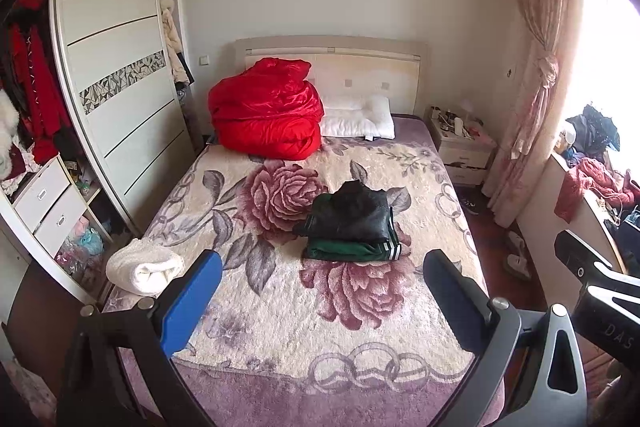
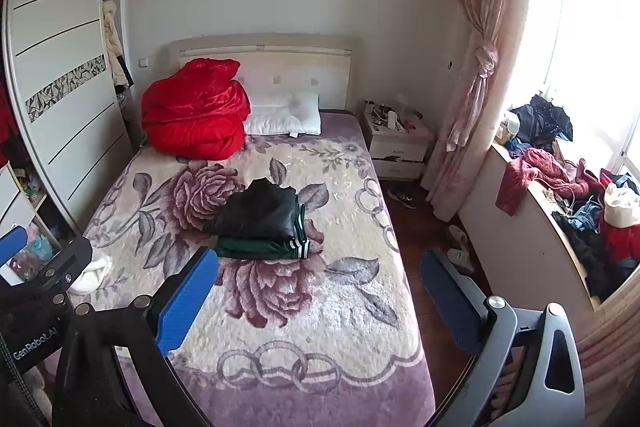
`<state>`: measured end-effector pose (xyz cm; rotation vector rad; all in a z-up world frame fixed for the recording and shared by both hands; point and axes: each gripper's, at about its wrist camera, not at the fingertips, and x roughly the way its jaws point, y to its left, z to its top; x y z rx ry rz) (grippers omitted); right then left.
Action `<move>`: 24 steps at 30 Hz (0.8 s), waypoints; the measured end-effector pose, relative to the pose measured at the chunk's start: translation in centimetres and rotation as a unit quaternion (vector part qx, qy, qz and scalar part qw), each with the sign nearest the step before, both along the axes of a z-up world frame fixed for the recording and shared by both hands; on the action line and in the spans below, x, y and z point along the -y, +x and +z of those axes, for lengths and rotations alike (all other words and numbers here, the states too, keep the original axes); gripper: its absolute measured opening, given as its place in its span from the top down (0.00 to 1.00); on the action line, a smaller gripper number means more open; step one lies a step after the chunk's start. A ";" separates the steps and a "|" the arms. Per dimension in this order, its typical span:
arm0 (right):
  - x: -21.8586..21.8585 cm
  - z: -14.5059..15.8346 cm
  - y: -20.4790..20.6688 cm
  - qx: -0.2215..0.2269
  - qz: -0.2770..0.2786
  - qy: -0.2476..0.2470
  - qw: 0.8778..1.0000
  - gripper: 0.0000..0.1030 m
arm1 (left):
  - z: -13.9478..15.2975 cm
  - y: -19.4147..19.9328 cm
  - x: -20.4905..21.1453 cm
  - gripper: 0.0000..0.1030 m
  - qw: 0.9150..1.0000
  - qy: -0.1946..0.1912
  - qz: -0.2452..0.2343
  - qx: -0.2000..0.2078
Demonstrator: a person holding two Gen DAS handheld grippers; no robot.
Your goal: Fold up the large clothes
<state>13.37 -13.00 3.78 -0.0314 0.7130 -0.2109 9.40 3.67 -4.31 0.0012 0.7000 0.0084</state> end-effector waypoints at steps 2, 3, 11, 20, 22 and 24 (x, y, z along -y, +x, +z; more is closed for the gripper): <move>-0.1 0.0 -0.1 0.001 0.000 0.000 1.000 0.01 | 0.1 0.1 0.0 0.00 1.000 0.001 0.000 -0.001; -0.1 -0.1 0.0 0.000 0.000 0.000 1.000 0.01 | 0.1 0.1 -0.1 0.00 1.000 0.001 0.000 -0.001; 0.0 0.0 -0.5 -0.001 0.000 0.003 1.000 0.01 | 0.3 -0.1 -0.1 0.00 1.000 0.002 -0.001 0.003; 0.2 0.0 -1.4 0.003 0.000 0.009 1.000 0.01 | 1.0 -0.4 -0.1 0.00 1.000 0.006 0.000 0.009; 0.3 -0.1 -1.5 0.002 0.000 0.009 1.000 0.01 | 1.0 -0.4 0.0 0.00 1.000 0.004 -0.001 0.009; 0.4 -0.1 -1.6 0.003 -0.001 0.011 1.000 0.01 | 1.1 -0.4 0.0 0.00 1.000 0.006 -0.001 0.009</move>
